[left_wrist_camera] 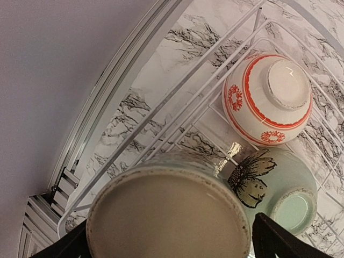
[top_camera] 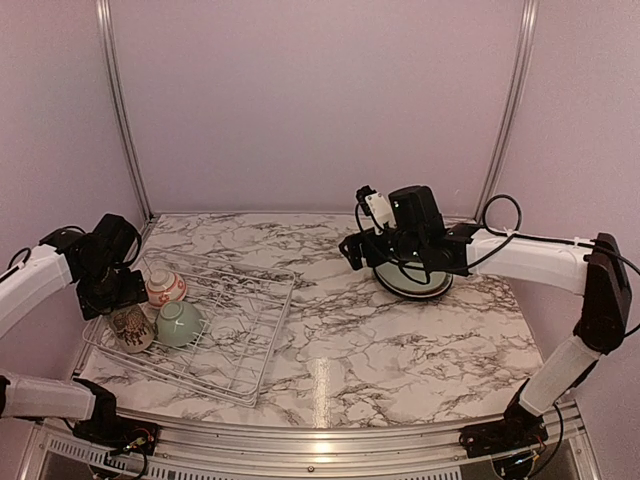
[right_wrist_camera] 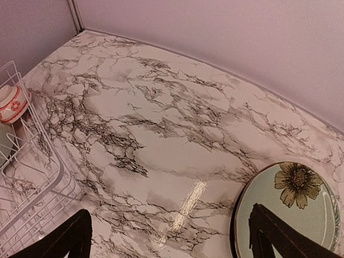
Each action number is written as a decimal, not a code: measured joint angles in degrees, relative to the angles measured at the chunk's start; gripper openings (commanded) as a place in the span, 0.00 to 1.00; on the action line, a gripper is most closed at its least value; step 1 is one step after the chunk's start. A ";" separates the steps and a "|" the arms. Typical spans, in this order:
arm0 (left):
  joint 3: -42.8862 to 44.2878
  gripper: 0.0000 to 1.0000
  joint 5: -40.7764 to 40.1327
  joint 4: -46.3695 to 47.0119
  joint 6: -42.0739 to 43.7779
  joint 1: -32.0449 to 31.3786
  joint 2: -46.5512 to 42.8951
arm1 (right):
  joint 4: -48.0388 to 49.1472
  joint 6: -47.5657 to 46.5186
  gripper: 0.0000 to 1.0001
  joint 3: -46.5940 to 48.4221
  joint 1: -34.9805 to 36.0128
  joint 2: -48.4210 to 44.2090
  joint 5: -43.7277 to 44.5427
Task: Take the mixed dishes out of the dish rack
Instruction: Grab the cup from the dish rack.
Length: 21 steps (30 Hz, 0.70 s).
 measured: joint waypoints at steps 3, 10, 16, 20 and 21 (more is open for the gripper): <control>0.00 0.99 -0.59 0.55 0.24 0.00 0.96 | 0.00 0.13 0.99 0.02 0.00 0.00 0.28; 0.00 0.80 -1.49 1.44 1.44 1.01 1.92 | 0.13 -0.33 0.99 -0.09 0.00 -0.26 -2.23; -0.09 0.61 -0.96 1.86 1.73 1.42 1.33 | 0.92 -0.37 0.98 -1.14 0.02 -2.14 -3.63; -0.09 0.53 -0.44 1.86 2.54 1.49 1.11 | 1.09 -0.37 0.99 -1.14 0.02 -2.27 -3.61; -0.09 0.52 -0.26 1.81 2.71 1.49 1.01 | 1.07 -0.37 0.99 -1.14 0.04 -2.27 -3.61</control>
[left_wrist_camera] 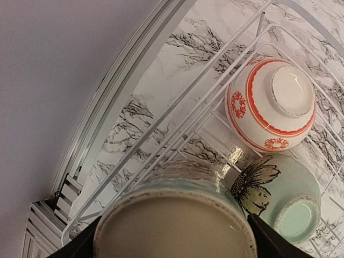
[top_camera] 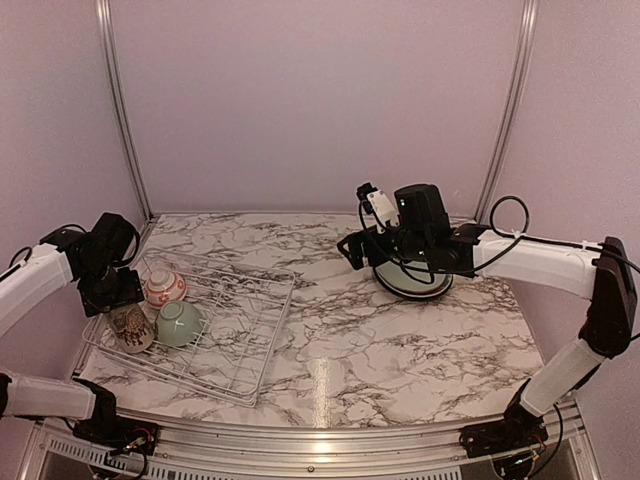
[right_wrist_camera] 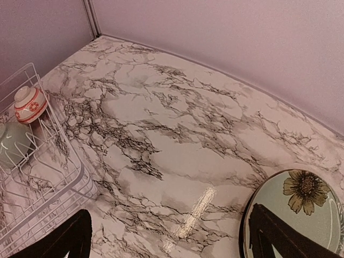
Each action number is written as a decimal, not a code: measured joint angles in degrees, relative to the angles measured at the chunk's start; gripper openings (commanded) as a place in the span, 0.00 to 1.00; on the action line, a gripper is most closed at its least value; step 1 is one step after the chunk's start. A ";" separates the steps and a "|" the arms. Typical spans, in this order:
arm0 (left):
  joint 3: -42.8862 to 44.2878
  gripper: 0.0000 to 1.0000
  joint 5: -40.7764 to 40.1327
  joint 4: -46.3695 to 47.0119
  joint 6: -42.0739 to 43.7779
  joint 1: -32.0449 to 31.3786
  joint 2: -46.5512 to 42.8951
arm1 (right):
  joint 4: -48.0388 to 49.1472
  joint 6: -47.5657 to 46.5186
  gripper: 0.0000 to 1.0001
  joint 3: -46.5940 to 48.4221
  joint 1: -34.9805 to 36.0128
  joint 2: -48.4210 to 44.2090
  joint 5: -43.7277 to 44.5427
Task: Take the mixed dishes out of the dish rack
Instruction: Grab the cup from the dish rack.
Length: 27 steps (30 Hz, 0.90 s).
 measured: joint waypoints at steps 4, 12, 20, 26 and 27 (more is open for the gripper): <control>0.96 0.44 0.42 -1.07 0.72 0.00 -0.13 | 0.02 0.02 0.99 0.00 0.00 0.00 0.00; 9.29 0.36 1.62 -3.85 3.74 0.00 -0.81 | 0.15 0.02 0.99 0.00 0.00 0.00 -1.64; 18.97 0.32 6.36 -5.35 6.97 0.07 -1.86 | 0.55 0.24 0.98 0.00 0.07 0.00 -4.48; 22.91 0.29 17.20 1.64 8.20 0.11 -4.20 | 2.95 1.57 0.98 -0.74 0.11 -0.46 -7.74; 22.84 0.28 19.58 3.78 7.91 0.11 -4.48 | 3.28 1.90 0.98 -0.85 0.11 -0.59 -8.31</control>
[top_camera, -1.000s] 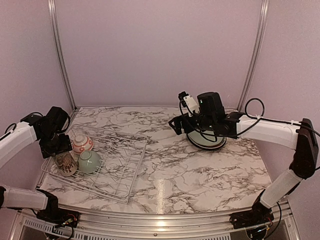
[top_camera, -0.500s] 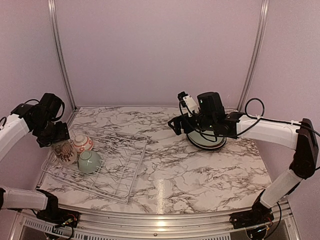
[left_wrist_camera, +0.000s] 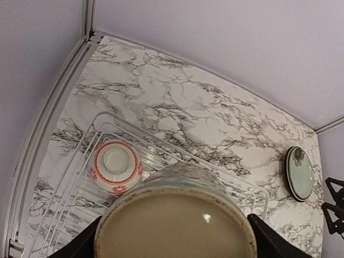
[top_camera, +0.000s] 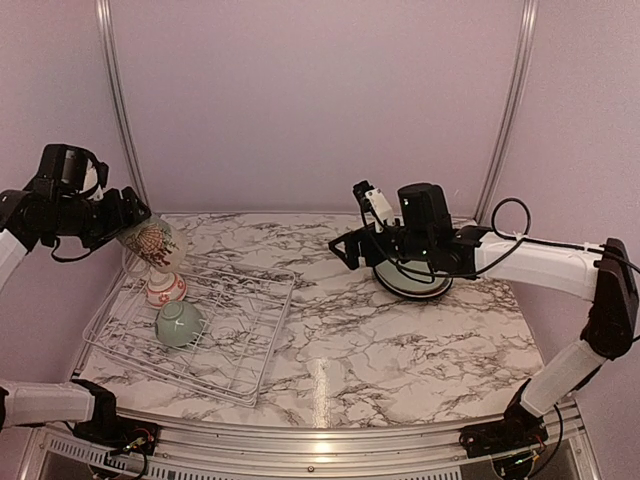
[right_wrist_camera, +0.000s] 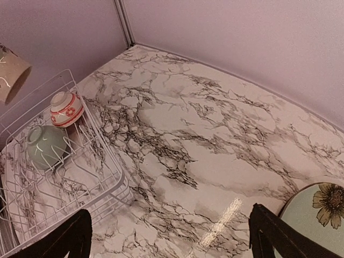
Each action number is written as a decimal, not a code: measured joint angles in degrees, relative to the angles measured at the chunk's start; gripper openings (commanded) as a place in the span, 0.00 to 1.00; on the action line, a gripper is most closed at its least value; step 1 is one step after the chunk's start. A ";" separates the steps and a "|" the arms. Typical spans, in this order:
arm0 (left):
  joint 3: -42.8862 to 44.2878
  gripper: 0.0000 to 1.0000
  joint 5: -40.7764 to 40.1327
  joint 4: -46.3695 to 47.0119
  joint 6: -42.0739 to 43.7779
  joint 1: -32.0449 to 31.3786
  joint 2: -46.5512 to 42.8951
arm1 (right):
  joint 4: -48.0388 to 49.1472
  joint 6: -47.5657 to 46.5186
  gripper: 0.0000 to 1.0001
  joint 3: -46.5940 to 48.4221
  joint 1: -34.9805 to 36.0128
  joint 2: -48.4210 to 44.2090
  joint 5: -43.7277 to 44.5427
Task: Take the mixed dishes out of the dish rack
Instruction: Grab the cup from the dish rack, then pass from the left arm to the right
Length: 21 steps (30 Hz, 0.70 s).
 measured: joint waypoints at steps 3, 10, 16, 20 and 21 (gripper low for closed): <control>-1.68 0.25 7.87 8.81 -2.19 0.00 -0.28 | 2.45 1.44 0.98 -0.76 0.17 -0.79 -2.71; -13.49 0.20 26.47 42.97 -18.71 -0.42 4.00 | 9.46 5.70 0.98 -1.44 1.73 -1.99 -10.27; -17.46 0.22 31.34 66.51 -34.75 -5.11 12.07 | 20.65 11.89 0.96 -4.72 2.05 -1.84 -15.45; -17.64 0.22 32.87 80.67 -44.72 -8.92 16.39 | 28.83 13.62 0.93 -6.56 2.47 -0.07 -17.07; -17.64 0.22 33.24 84.39 -47.19 -9.99 17.53 | 30.23 13.62 0.91 -6.58 2.56 0.66 -17.22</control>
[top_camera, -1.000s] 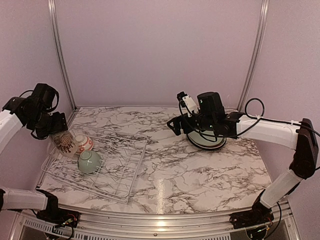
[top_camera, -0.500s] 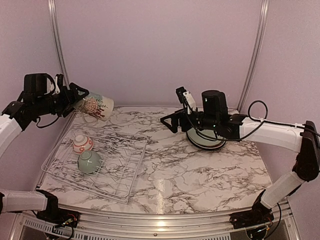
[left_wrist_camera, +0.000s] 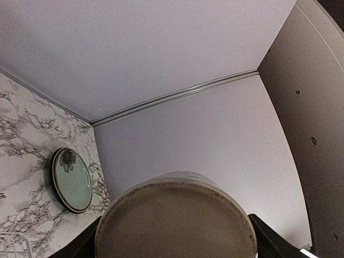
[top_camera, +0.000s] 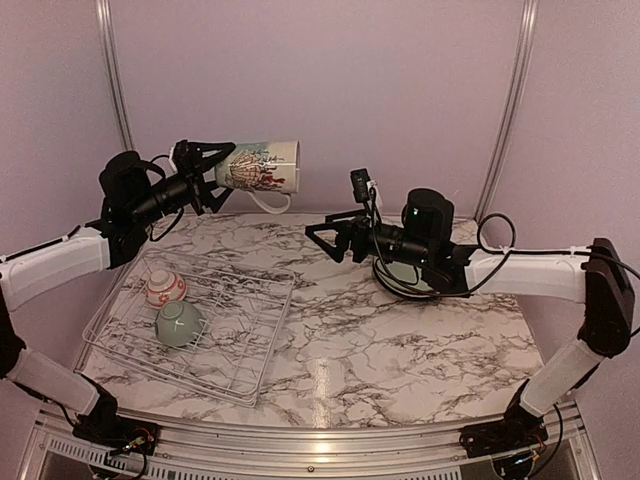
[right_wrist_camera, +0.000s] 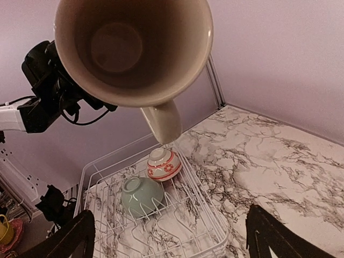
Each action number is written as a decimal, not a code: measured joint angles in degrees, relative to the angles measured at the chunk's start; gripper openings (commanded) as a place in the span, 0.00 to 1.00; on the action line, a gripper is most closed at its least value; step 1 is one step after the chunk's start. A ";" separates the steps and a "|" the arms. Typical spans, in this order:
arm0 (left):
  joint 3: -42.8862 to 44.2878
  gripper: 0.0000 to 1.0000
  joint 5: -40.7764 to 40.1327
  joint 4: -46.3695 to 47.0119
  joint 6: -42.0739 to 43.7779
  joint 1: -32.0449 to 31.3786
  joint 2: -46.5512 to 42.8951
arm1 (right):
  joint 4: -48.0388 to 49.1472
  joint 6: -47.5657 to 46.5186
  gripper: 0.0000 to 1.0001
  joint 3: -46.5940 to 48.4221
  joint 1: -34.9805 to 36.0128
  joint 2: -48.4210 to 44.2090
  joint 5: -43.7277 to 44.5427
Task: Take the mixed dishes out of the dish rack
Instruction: Pass from the left arm to the right
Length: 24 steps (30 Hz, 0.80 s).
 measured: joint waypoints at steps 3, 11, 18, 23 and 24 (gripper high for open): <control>-0.11 0.22 0.46 9.07 -5.92 -2.97 3.15 | 3.26 0.02 0.88 0.02 0.07 1.99 -0.04; -1.79 0.21 0.31 21.77 -12.72 -9.38 7.58 | 10.60 2.45 0.73 0.04 0.07 4.72 -1.11; -2.89 0.17 -0.20 29.68 -16.22 -11.19 11.87 | 19.45 6.03 0.51 -0.90 0.17 4.63 -1.53; -3.19 0.18 -1.11 30.95 -16.68 -11.69 13.20 | 21.18 6.86 0.34 -1.42 0.20 4.52 -1.36; -3.23 0.18 -1.42 31.10 -16.83 -11.76 13.27 | 21.29 7.06 0.30 -1.44 0.22 4.50 -1.27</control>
